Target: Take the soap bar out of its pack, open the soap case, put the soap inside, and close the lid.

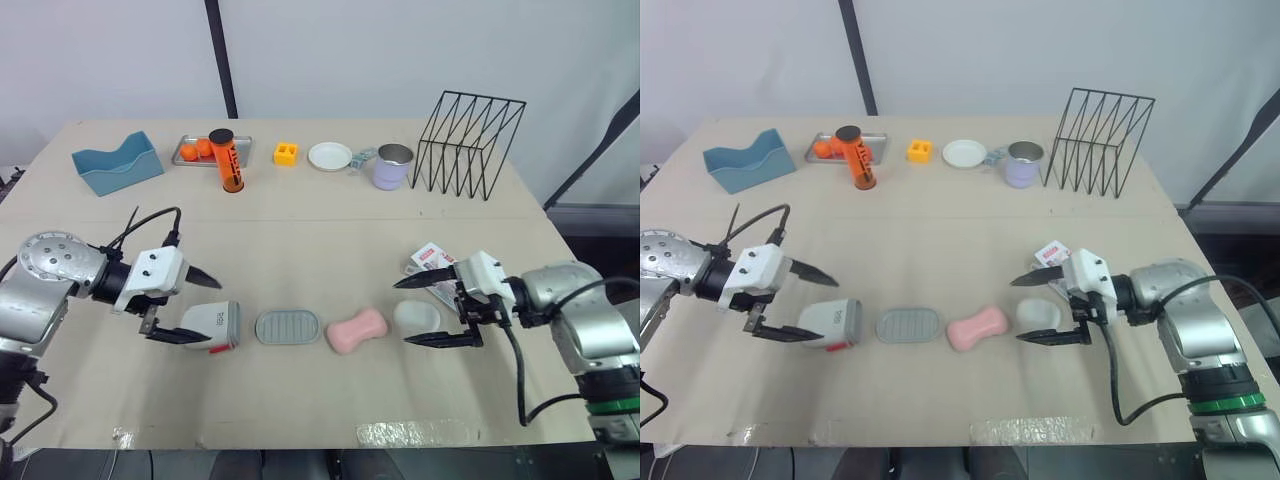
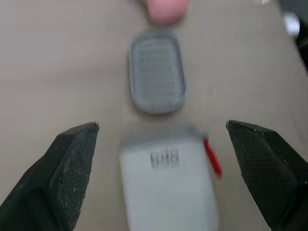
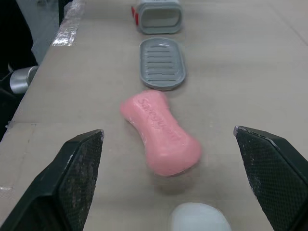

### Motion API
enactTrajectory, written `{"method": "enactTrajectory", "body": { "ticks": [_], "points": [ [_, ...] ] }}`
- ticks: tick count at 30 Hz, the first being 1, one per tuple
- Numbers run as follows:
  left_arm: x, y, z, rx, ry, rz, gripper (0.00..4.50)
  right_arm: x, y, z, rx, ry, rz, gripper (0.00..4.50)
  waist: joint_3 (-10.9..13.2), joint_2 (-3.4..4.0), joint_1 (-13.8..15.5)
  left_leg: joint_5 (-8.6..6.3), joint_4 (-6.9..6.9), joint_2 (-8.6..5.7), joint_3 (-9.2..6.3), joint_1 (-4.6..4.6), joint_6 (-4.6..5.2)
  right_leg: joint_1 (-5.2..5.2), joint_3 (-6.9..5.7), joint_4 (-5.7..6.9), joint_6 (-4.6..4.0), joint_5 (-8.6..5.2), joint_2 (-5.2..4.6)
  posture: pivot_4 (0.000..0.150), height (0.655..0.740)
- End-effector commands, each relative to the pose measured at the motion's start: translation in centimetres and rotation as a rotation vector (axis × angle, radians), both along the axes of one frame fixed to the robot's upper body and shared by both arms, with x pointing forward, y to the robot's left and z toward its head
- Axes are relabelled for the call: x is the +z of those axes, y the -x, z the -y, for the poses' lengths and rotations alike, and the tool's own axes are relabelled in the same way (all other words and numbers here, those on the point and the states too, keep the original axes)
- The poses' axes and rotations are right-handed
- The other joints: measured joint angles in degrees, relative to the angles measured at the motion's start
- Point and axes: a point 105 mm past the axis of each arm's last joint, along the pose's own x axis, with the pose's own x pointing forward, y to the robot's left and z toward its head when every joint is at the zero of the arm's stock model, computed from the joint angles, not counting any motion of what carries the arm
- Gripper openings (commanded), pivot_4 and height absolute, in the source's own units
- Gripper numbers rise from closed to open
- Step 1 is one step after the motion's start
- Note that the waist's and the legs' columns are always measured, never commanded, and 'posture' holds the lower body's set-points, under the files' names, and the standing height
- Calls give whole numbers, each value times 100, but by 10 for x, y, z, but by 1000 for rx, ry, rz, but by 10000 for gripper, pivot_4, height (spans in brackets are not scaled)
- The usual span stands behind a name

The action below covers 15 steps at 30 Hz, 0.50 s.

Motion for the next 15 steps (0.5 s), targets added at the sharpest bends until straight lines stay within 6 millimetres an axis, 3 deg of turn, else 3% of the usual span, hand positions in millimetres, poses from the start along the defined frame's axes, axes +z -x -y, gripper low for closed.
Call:
{"method": "enactTrajectory", "body": {
  "ticks": [1,8,15],
  "points": [
    [11,18,21,-54,153,40,44899,13,7,-15,101,70,61,45000,1,1,-5,-1,0,2,3,1,1,-1,4,0,0,0,0,1500,7400],
    [-5,39,35,-38,248,-20,44899,8,3,-27,152,124,86,45000,1,0,3,0,7,2,-2,1,0,2,-1,2,-2,1,1,1500,7400],
    [-20,51,52,-58,266,-30,44899,-4,-6,-53,165,207,98,45000,1,0,4,-1,8,3,-2,3,1,2,0,2,-3,1,3,1500,7400]
  ]
}}
